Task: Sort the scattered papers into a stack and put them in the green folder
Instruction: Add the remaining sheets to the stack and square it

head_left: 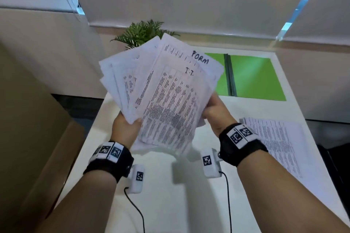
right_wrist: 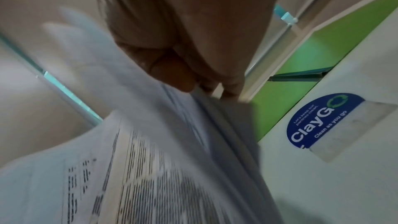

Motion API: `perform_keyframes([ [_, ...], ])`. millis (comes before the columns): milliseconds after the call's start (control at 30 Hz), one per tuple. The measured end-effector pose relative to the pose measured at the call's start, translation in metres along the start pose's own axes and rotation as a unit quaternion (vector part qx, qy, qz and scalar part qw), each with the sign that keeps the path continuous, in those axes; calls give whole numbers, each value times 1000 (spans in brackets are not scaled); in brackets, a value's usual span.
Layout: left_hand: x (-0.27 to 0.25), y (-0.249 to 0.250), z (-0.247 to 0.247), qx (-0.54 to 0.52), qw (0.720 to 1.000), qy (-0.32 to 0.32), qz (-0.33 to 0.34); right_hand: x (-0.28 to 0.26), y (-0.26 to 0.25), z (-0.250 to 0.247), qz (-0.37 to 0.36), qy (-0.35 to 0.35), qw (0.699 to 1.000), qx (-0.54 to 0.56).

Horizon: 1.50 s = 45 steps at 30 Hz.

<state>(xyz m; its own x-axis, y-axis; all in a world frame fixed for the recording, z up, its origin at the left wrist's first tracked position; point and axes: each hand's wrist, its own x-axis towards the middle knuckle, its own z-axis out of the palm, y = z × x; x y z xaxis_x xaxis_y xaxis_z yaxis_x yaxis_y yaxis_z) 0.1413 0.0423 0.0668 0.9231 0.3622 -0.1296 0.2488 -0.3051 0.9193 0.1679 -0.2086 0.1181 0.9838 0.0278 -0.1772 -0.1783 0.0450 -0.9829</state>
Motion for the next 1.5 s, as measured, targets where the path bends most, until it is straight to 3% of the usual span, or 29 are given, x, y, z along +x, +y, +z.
perform_keyframes([
  [67, 3, 20, -9, 112, 993, 14, 42, -2, -8, -10, -38, 55, 997, -49],
  [133, 6, 44, -17, 273, 956, -9, 111, -4, -24, -14, -116, 98, 971, -183],
  [200, 3, 74, -15, 401, 899, -31, 170, -11, -44, -3, -230, 88, 893, -376],
  [300, -5, 112, 4, 523, 804, -57, 276, -19, -55, 25, -278, 6, 743, -609],
  [367, -12, 126, 15, 554, 758, -61, 340, -17, -51, 33, -263, -13, 687, -677],
  [400, -14, 128, 17, 551, 745, -56, 373, -15, -50, 32, -243, -13, 683, -689],
  [433, -14, 127, 18, 537, 737, -43, 408, -14, -51, 30, -212, -18, 696, -685],
  [500, -14, 116, 18, 468, 744, 16, 478, -14, -51, 26, -152, -22, 751, -642],
  [567, -14, 102, 16, 373, 795, 107, 466, -10, -41, 17, -101, 14, 821, -562],
  [633, -14, 83, 11, 245, 880, 184, 362, -3, -28, 1, -37, 61, 913, -402],
  [667, -11, 70, 9, 160, 925, 194, 284, 0, -21, -6, -4, 74, 948, -311],
  [733, -3, 42, 6, -15, 987, 130, 95, 4, -11, -17, 30, 80, 980, -177],
  [800, 5, 19, 9, -107, 993, 35, -31, 6, 0, -20, 43, 74, 984, -154],
  [867, 1, 5, 15, -62, 997, -40, -31, 4, 19, -17, 65, 55, 982, -170],
  [967, -6, -6, 25, 3, 996, -85, -23, -2, 47, -18, 113, 50, 981, -152],
  [1033, -6, -15, 25, 22, 997, -74, -28, -7, 62, -23, 130, 53, 982, -126],
  [1233, 6, -28, 13, 32, 996, 54, -56, -13, 98, -39, 198, 32, 972, -119],
  [1400, 2, -39, 26, 45, 994, 55, -86, -19, 120, -40, 231, -17, 949, -216],
  [1500, 5, -49, 23, 102, 985, 29, -133, -21, 118, -47, 221, 27, 939, -261],
])
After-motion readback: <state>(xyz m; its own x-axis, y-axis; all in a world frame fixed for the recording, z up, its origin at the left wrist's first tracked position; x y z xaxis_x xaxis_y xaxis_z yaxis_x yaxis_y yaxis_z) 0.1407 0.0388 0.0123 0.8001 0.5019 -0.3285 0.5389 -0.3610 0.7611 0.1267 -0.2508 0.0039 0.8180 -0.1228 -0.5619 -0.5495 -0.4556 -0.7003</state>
